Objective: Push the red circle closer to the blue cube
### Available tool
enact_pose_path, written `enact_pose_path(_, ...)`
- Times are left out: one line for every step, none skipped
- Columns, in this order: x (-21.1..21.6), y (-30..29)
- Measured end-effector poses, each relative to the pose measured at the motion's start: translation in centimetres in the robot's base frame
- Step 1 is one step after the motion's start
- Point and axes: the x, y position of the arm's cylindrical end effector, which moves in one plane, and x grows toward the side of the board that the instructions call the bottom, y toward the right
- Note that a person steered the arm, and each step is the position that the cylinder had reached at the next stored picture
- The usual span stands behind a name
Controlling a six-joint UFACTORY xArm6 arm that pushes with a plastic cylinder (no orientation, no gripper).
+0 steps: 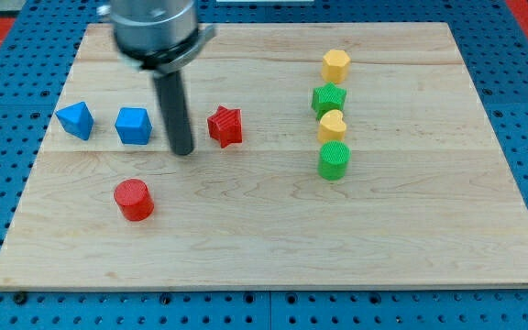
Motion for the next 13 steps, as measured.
enact_pose_path(2.9, -7.8)
enact_pose_path(5.9, -11.8)
enact_pose_path(7.2, -12.0)
enact_pose_path(7.2, -12.0)
enact_pose_path(7.2, -12.2)
enact_pose_path(7.6, -10.3)
enact_pose_path(7.6, -2.7)
enact_pose_path(7.6, -0.5)
enact_pose_path(8.1, -0.9)
enact_pose_path(10.9, -2.5)
enact_pose_path(11.4, -1.6)
enact_pose_path(11.4, -0.9)
enact_pose_path(11.4, -0.9)
